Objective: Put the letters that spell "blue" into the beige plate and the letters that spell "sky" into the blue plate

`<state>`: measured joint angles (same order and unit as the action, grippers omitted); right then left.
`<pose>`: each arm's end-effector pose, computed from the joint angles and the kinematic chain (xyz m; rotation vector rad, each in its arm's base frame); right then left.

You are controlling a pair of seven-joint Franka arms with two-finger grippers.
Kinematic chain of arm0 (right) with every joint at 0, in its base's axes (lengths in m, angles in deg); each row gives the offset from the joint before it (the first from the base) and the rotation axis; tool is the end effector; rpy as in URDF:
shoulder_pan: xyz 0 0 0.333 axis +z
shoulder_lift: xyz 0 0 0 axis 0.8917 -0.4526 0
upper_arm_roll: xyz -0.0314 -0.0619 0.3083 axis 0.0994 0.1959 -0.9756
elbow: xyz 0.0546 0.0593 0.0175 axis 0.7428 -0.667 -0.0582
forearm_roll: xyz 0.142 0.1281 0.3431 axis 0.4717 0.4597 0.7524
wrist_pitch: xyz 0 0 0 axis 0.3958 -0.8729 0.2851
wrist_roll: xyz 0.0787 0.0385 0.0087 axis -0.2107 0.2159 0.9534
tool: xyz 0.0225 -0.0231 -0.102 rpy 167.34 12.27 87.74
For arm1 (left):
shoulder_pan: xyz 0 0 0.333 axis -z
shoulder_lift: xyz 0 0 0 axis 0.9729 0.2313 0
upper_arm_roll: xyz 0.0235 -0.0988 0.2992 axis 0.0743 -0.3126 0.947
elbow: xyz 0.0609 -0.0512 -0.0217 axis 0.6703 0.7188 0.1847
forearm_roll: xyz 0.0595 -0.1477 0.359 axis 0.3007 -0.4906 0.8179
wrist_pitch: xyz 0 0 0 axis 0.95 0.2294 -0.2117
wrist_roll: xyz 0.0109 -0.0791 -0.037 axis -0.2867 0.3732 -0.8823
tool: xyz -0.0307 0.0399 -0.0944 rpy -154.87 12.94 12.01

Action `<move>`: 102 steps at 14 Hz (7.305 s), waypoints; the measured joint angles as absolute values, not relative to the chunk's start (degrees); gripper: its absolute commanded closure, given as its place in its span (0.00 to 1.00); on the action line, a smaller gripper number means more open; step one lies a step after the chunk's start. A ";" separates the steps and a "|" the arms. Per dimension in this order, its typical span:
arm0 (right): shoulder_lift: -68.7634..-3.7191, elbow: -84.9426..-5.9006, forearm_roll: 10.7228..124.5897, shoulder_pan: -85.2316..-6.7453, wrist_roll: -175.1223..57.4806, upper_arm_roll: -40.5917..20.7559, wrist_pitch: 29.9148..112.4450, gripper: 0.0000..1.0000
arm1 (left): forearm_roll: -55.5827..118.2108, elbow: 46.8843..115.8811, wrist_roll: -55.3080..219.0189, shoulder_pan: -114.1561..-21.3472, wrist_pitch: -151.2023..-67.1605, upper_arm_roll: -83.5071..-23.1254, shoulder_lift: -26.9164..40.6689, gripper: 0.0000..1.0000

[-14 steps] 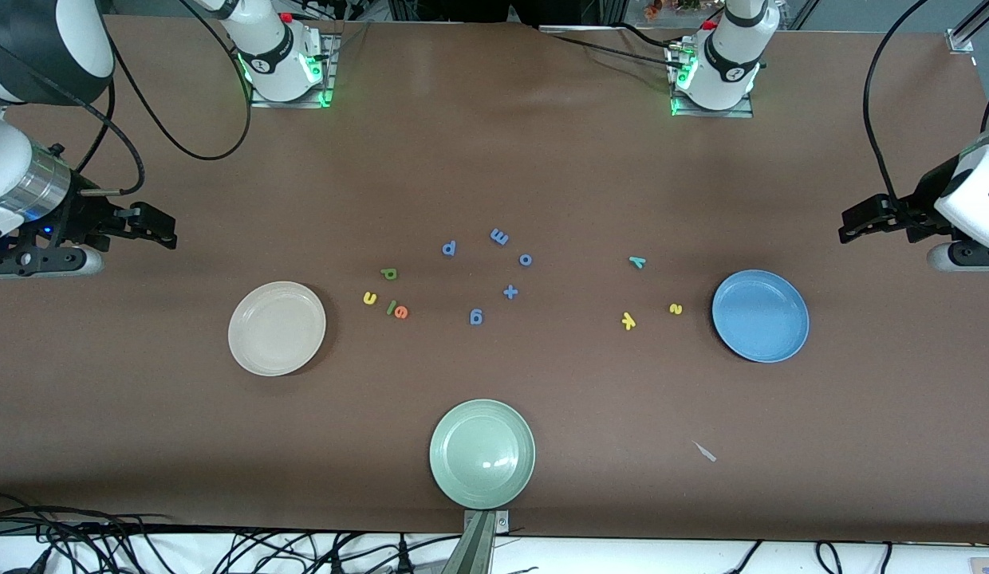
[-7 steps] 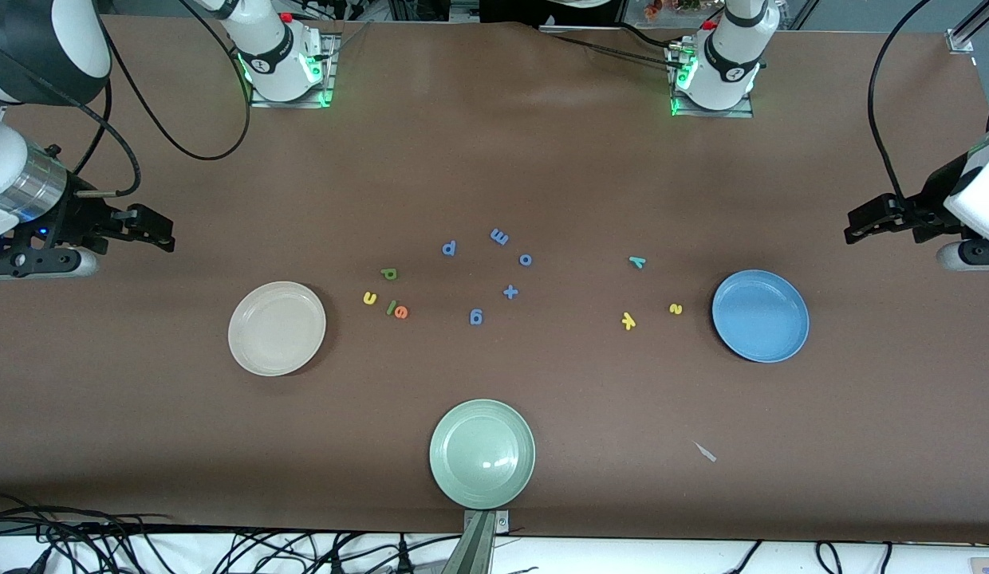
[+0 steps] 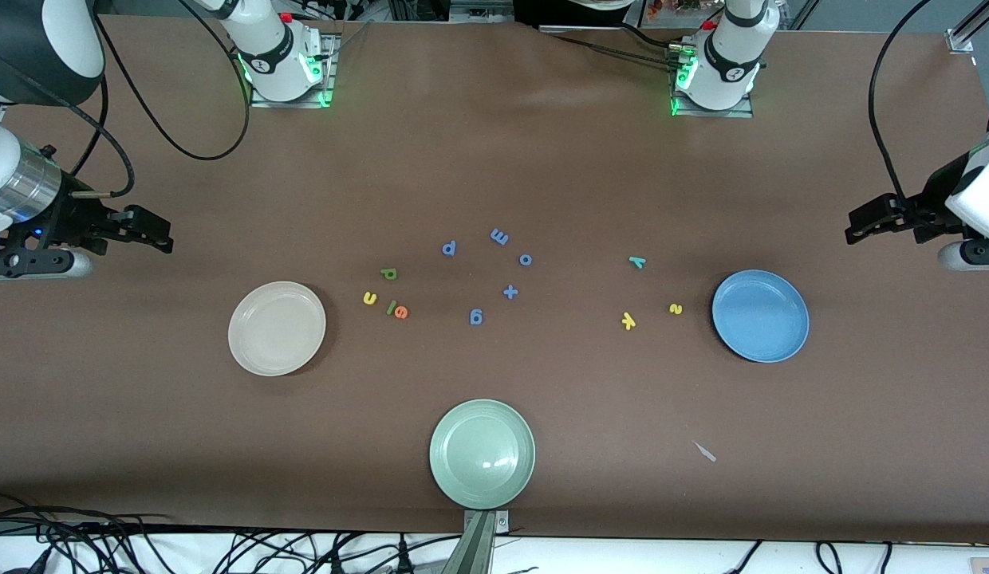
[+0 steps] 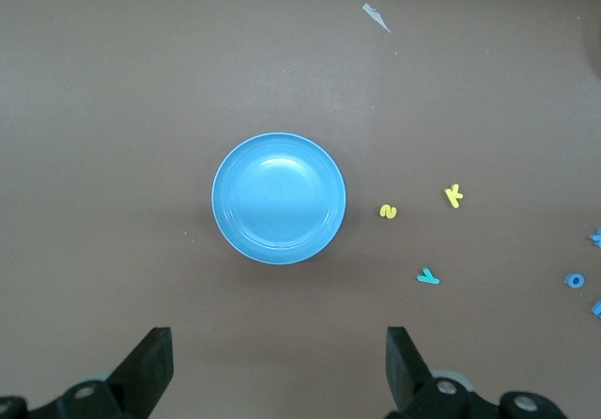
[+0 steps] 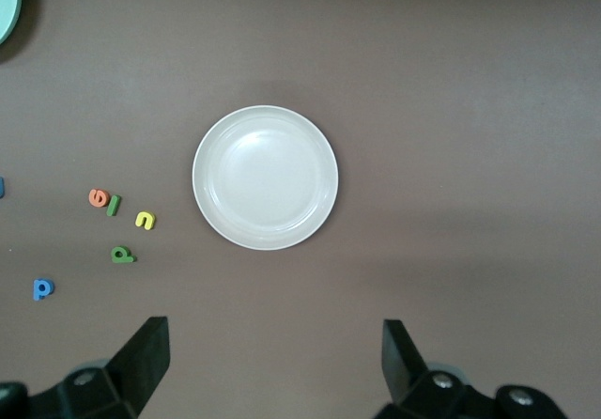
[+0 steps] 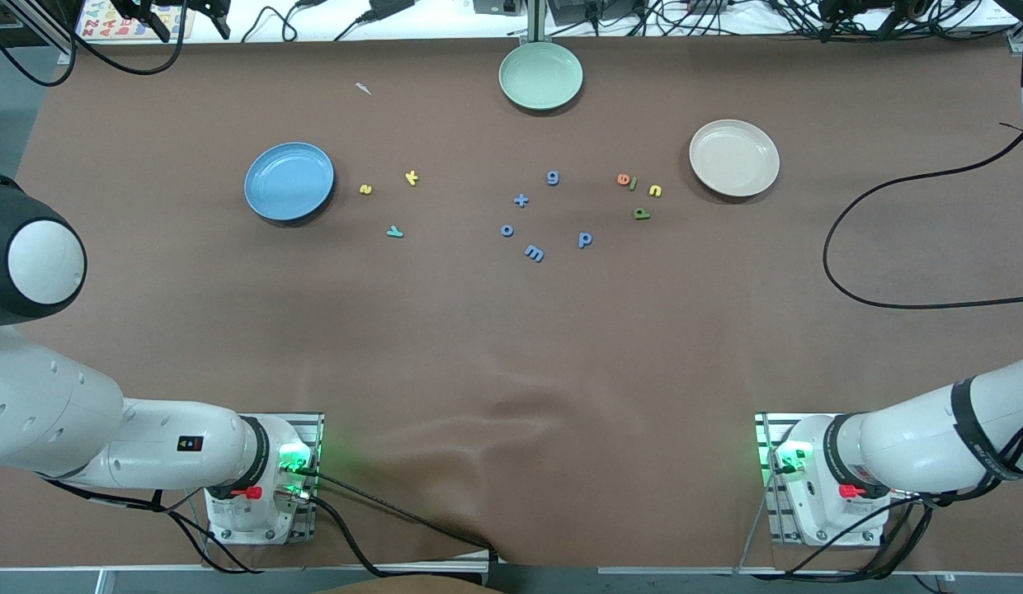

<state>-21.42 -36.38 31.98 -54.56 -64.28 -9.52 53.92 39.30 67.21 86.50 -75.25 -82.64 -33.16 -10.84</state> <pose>0.6078 0.0345 0.5510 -3.1351 -0.0585 0.0086 0.5956 0.0025 0.5838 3.1275 0.0649 -0.0795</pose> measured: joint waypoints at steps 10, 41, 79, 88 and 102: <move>-21.47 -36.28 31.98 -54.57 -64.28 -9.52 53.98 0.00 | 39.30 67.21 86.50 -75.24 -82.58 -33.17 -10.59 0.00; -22.05 -33.21 31.96 -54.08 -63.88 -9.85 50.48 0.00 | 41.03 82.91 57.62 -67.96 -109.67 -35.44 3.18 0.00; -43.56 -63.57 33.73 -29.75 -102.17 -12.15 102.23 0.53 | 38.84 96.32 15.29 -64.96 -134.72 -36.68 11.68 0.85; -42.74 -63.17 33.80 -29.79 -102.32 -11.79 101.36 0.85 | 38.85 96.58 32.94 -75.84 -124.82 -36.19 4.96 0.81; -40.44 -51.88 33.80 -32.96 -75.85 5.24 81.31 0.25 | 38.82 99.01 30.85 -78.23 -130.40 -43.10 5.15 0.33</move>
<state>-40.44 -51.88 33.80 -32.96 -75.85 5.24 81.31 38.82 99.01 30.85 -78.23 -130.40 -43.10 5.15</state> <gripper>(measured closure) 0.595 0.330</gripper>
